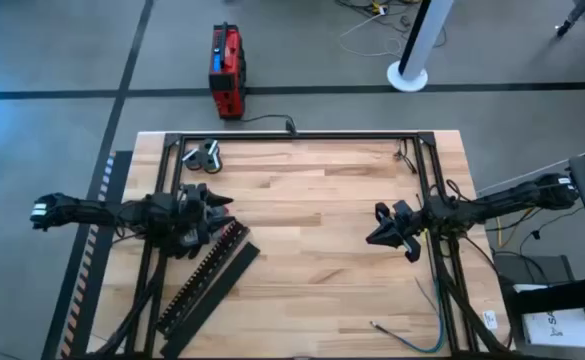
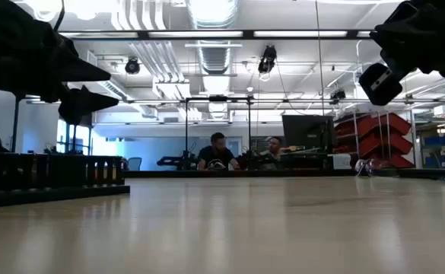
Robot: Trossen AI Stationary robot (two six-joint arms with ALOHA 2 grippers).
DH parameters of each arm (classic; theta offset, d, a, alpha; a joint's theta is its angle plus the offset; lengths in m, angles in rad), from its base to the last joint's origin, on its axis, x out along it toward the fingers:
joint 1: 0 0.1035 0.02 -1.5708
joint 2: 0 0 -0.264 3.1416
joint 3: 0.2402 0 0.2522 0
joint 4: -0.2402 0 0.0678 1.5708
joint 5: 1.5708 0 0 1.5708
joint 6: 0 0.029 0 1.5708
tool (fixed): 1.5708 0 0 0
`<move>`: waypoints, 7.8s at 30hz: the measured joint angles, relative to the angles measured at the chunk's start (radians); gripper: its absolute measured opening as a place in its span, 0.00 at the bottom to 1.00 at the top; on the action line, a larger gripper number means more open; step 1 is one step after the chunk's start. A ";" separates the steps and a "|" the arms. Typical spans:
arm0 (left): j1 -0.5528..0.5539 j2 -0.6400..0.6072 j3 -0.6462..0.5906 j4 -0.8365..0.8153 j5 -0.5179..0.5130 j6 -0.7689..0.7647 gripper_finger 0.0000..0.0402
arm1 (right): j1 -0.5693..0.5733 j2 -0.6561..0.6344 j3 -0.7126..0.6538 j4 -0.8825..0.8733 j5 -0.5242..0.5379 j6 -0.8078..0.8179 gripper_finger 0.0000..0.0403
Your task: Ziptie cables
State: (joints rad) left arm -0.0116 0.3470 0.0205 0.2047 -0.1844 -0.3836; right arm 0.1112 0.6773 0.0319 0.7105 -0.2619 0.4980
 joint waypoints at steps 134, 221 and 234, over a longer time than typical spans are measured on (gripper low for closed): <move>0.000 0.583 0.000 0.900 -0.148 0.173 0.78 | -0.064 0.512 0.613 -0.984 0.944 -0.045 0.05; 0.002 1.365 0.896 0.218 -0.381 0.293 0.78 | -0.610 0.812 0.562 -1.696 0.549 0.289 0.05; 0.005 1.365 0.896 0.221 -0.381 0.293 0.78 | -0.422 0.813 0.671 -1.617 0.442 0.319 0.05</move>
State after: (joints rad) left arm -0.0067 1.7123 0.9161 0.4255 -0.5659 -0.0910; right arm -0.3112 1.4900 0.7032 -0.9062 0.1802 0.8168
